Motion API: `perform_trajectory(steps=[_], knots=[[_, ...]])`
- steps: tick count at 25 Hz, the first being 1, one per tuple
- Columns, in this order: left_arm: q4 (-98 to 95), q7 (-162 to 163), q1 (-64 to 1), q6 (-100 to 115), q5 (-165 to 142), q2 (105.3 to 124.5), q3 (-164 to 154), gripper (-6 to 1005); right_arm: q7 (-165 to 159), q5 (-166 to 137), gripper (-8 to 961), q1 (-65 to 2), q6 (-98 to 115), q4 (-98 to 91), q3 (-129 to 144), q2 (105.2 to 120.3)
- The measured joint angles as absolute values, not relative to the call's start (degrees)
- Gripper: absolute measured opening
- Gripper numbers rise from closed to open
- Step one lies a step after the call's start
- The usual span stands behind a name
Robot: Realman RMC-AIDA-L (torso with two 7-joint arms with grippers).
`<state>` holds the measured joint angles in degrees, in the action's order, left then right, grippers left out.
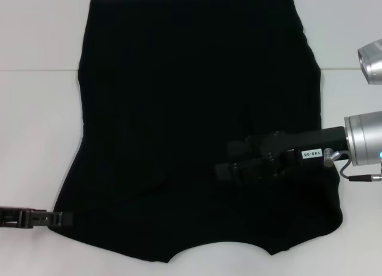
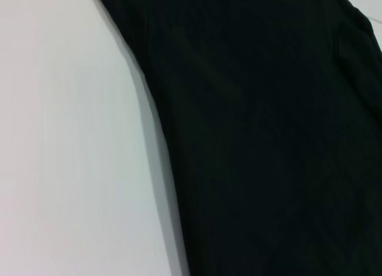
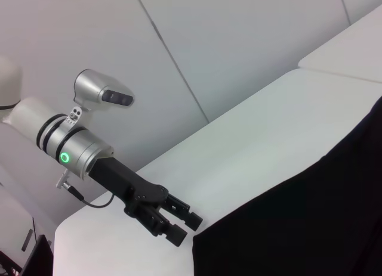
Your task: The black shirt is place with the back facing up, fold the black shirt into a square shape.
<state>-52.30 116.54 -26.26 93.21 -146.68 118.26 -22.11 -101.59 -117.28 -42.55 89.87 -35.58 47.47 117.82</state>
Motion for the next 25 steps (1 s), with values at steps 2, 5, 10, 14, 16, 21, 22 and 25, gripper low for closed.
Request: perform_trajectory(steps=[2, 5, 10, 14, 16, 21, 22, 25], knots=[[-52.3, 116.6, -26.3, 93.3, -146.8, 118.25, -22.1, 932, -101.6, -117.3, 937, -42.7, 89.8, -35.6, 47.5, 117.87], [-52.1, 116.8, -26.5, 93.3, -147.1, 118.20, -22.1, 932, -101.6, -117.2, 936, -42.7, 89.8, -35.6, 47.5, 117.91], [-52.0, 116.8, -27.0, 93.4, -148.6, 118.13, -22.7, 933, -101.6, -117.1, 936, -42.8, 89.8, -35.6, 47.3, 117.88], [-51.9, 116.8, -27.3, 93.2, -148.8, 118.25, -23.2, 926, -101.5, -117.1, 935, -42.8, 89.8, -35.6, 47.2, 117.87], [-51.6, 116.9, -27.5, 93.0, -148.8, 118.36, -23.5, 919, -101.4, -117.1, 935, -42.8, 89.8, -35.6, 47.1, 117.90], [-51.0, 117.3, -28.3, 93.2, -148.9, 118.49, -24.5, 902, -101.2, -117.1, 935, -42.8, 89.8, -35.6, 46.9, 117.93], [-50.8, 117.3, -28.5, 93.3, -148.9, 118.50, -24.8, 899, -101.2, -117.1, 935, -42.8, 89.8, -35.6, 46.9, 117.93], [-50.4, 117.5, -29.1, 93.6, -148.9, 118.57, -26.2, 888, -101.2, -117.1, 934, -42.8, 90.1, -36.2, 46.8, 118.02]])
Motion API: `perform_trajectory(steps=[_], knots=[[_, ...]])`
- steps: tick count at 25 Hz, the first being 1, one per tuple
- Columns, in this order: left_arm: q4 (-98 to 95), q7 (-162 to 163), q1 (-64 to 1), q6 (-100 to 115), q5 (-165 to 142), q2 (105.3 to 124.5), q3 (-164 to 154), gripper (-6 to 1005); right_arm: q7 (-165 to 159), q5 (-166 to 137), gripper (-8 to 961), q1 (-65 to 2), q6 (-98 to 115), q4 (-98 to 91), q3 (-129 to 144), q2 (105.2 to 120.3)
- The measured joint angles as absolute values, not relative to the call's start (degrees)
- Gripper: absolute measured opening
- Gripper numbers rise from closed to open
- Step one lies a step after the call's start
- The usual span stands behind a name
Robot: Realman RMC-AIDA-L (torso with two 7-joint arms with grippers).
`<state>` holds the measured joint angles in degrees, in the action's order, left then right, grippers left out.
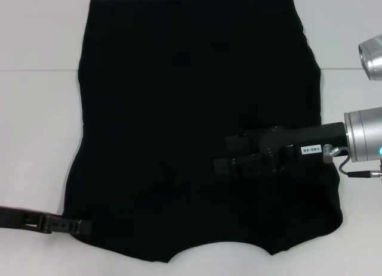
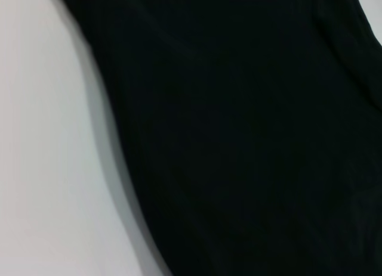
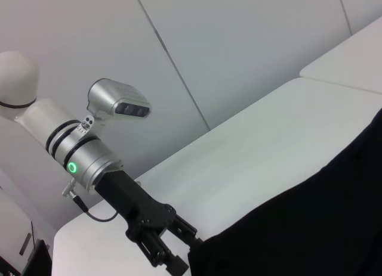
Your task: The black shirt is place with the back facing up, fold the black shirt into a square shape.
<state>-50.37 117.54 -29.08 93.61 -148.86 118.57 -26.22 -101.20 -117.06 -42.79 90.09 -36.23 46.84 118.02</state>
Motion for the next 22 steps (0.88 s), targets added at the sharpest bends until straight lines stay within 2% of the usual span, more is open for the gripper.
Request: perform_trajectory(steps=[17, 19, 22], knots=[[-49.2, 117.2, -30.2, 89.3, -148.0, 119.28, -26.7, 830, -101.4, -116.8, 933, -42.6, 90.2, -37.1, 46.6, 117.99], [-48.9, 117.5, -30.3, 88.8, -148.0, 119.28, -26.9, 596, -101.5, -116.8, 933, -42.6, 90.2, -37.1, 46.5, 117.91], [-48.8, 118.0, -30.4, 88.6, -148.0, 119.27, -27.0, 531, -101.5, -116.8, 932, -42.4, 90.3, -37.1, 46.3, 117.85]])
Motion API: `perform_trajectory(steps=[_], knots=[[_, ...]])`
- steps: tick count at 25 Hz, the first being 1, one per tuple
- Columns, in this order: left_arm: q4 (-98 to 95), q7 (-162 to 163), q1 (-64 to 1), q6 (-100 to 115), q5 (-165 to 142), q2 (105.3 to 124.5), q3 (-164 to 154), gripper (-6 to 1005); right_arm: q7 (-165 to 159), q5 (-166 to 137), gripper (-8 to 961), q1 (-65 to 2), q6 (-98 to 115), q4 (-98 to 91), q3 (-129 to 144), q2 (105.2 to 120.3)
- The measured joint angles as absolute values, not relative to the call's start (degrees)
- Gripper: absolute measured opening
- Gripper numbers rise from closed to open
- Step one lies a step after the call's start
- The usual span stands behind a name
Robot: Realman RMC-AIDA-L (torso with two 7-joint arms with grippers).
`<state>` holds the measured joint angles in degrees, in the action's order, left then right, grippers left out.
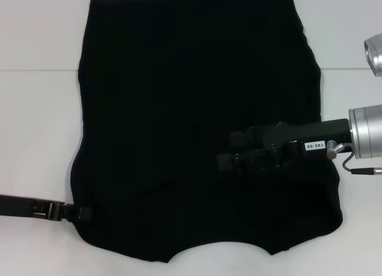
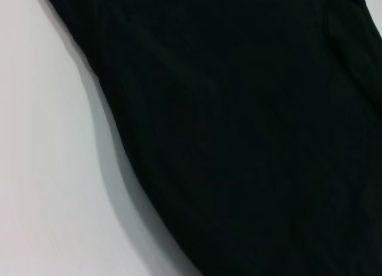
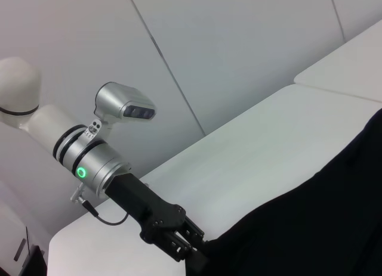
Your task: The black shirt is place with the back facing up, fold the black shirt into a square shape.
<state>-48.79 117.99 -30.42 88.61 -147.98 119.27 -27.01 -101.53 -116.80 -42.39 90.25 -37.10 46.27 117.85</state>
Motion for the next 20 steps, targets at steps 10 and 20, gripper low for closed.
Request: perform_trajectory(steps=[10, 20], knots=[[-48.8, 118.2, -30.5, 89.0, -147.9, 119.06, -26.6, 272, -105.1, -117.2, 931, -42.1, 90.5, -37.6, 46.0, 117.05], [-48.7, 117.9, -30.5, 90.3, -145.9, 118.82, -25.9, 64, -124.2, -119.7, 930, -37.8, 89.8, -41.3, 45.7, 110.79]])
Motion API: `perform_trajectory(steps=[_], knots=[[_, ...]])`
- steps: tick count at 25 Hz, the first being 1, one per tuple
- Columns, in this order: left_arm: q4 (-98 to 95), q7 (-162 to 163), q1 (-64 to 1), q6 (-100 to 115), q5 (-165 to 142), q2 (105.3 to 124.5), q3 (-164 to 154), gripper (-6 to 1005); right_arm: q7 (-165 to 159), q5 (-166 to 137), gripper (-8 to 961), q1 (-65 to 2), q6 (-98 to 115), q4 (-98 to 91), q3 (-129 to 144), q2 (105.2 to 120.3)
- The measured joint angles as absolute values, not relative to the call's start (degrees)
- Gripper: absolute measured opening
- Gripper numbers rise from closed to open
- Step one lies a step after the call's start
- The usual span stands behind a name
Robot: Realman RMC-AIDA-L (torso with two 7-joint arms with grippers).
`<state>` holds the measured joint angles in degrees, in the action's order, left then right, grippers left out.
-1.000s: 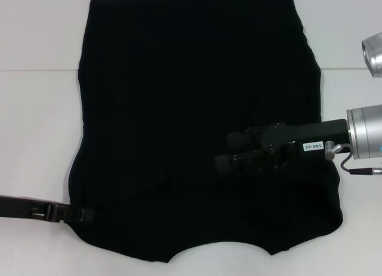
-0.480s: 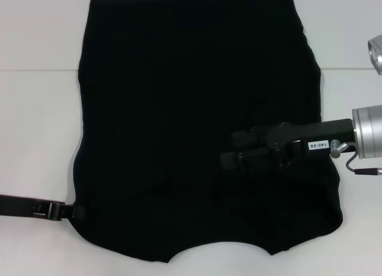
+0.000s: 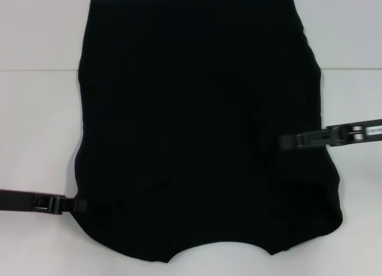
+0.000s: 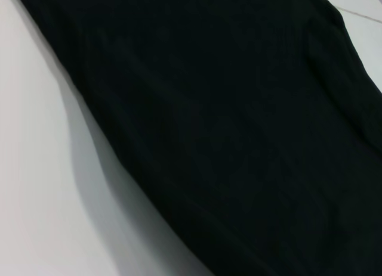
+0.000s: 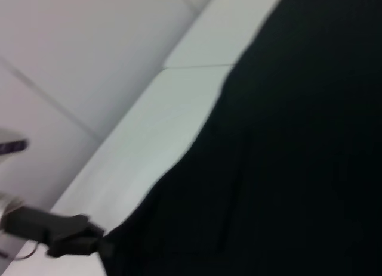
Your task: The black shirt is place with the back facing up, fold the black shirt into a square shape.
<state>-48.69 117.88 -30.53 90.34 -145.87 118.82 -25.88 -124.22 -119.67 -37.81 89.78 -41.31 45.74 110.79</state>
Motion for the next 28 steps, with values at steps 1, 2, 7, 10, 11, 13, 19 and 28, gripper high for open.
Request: perform_trajectory(steps=[1, 2, 7, 10, 11, 13, 19, 28], knots=[[-48.7, 117.7, -30.4, 90.3, -145.8, 118.90, -26.0, 65, -125.3, -119.8, 930, -37.1, 89.8, -41.7, 45.6, 110.25], [-48.6, 117.6, -30.4, 90.4, -145.8, 118.96, -26.0, 66, -126.6, -120.1, 930, -36.2, 89.8, -42.3, 45.4, 109.82], [-47.5, 116.5, -30.2, 90.1, -145.7, 118.87, -25.9, 71, -129.7, -123.7, 930, -33.1, 89.9, -44.4, 44.0, 108.35], [-47.3, 116.3, -30.1, 90.0, -145.6, 118.91, -25.9, 74, -130.6, -127.2, 929, -32.6, 90.1, -44.5, 43.4, 108.32], [-47.3, 116.3, -30.1, 90.0, -145.6, 118.97, -25.9, 75, -130.7, -128.2, 929, -32.6, 90.1, -44.5, 43.3, 108.42], [-47.2, 116.2, -30.1, 90.0, -145.6, 119.02, -25.9, 76, -130.8, -130.7, 929, -32.6, 89.9, -44.5, 43.2, 108.86], [-46.8, 116.2, -30.0, 89.9, -145.6, 119.05, -25.9, 82, -130.8, -134.1, 928, -33.2, 88.8, -44.0, 43.3, 110.14], [-46.5, 116.1, -30.0, 89.6, -145.6, 119.09, -25.9, 91, -133.0, -139.4, 891, -35.8, 86.7, -43.9, 43.8, 112.42]])
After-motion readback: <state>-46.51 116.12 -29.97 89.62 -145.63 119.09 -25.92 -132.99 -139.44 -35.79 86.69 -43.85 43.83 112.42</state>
